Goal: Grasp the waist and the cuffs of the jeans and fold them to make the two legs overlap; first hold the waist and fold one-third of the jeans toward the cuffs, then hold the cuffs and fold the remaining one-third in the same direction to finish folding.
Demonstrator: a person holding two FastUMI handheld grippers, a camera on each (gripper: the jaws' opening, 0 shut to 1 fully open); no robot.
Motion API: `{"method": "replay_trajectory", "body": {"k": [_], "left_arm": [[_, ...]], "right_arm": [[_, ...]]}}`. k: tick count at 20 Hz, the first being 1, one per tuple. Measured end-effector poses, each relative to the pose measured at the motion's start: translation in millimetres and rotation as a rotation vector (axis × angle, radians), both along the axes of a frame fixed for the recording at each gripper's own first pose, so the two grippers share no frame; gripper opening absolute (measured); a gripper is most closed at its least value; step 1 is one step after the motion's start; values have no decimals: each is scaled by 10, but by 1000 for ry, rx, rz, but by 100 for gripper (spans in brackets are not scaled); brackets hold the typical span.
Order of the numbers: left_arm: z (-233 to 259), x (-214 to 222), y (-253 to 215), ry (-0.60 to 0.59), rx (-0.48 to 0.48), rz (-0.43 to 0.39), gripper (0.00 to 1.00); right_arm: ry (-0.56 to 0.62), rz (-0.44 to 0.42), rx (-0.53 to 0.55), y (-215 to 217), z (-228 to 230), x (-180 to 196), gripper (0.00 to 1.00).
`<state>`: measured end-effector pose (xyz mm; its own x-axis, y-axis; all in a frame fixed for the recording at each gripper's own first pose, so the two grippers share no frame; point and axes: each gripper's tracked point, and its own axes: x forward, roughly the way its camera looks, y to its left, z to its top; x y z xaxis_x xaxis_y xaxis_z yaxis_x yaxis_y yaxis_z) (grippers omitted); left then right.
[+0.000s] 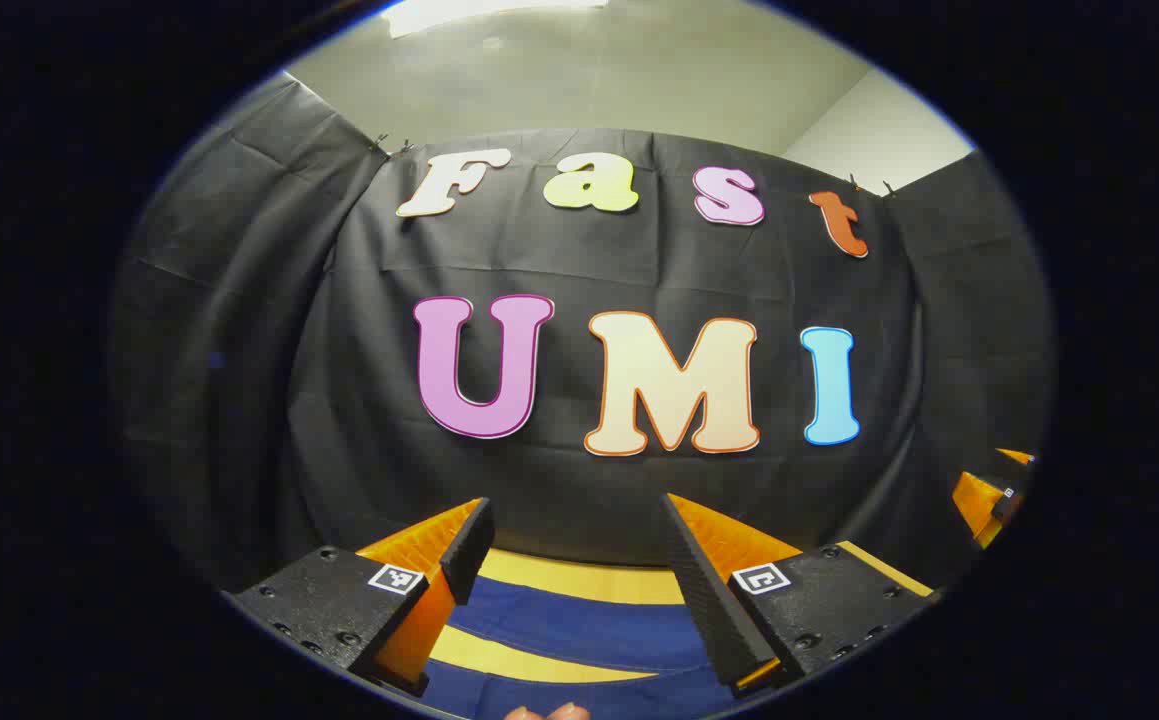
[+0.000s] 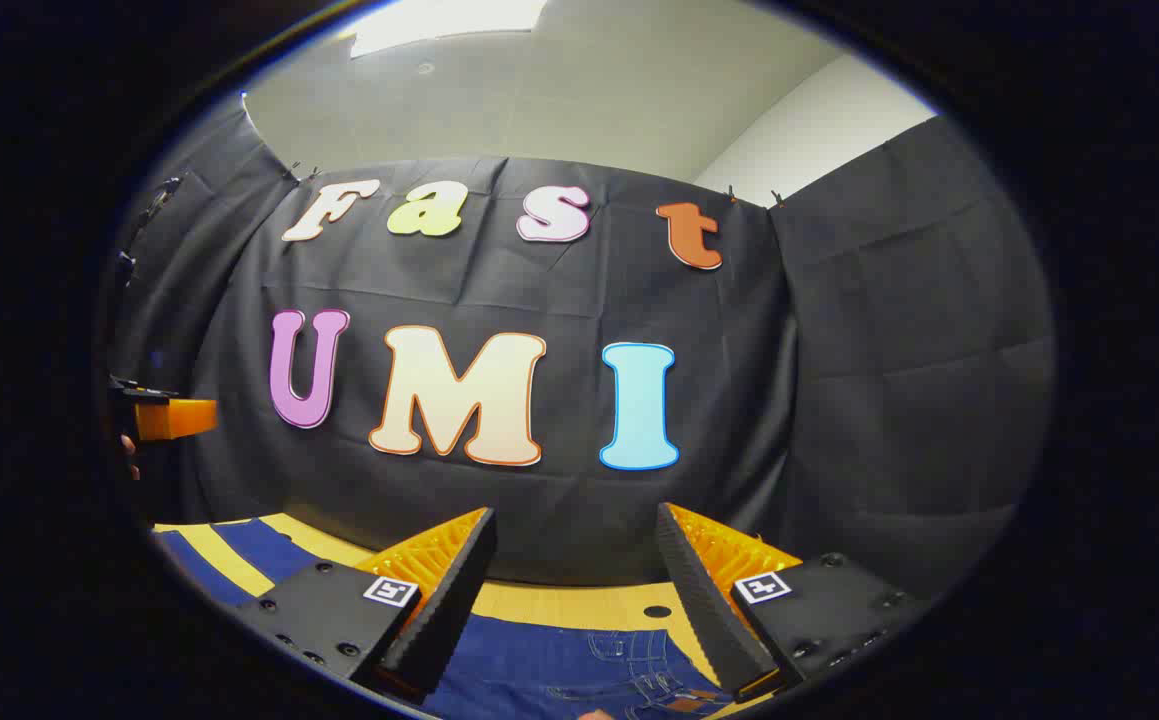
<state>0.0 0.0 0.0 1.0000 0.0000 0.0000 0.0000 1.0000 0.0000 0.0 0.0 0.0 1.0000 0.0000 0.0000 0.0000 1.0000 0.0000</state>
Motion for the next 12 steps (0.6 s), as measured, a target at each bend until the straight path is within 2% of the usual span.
{"method": "replay_trajectory", "body": {"k": [6,8,12], "left_arm": [[-134,7,210,42,-25,-1,96],[-177,50,193,72,-11,-19,96],[-76,139,53,45,-20,-57,95]], "right_arm": [[13,-24,-19,130,25,-29,100],[-24,-34,-51,146,136,-32,100],[-34,-33,-63,187,177,-87,98]]}}
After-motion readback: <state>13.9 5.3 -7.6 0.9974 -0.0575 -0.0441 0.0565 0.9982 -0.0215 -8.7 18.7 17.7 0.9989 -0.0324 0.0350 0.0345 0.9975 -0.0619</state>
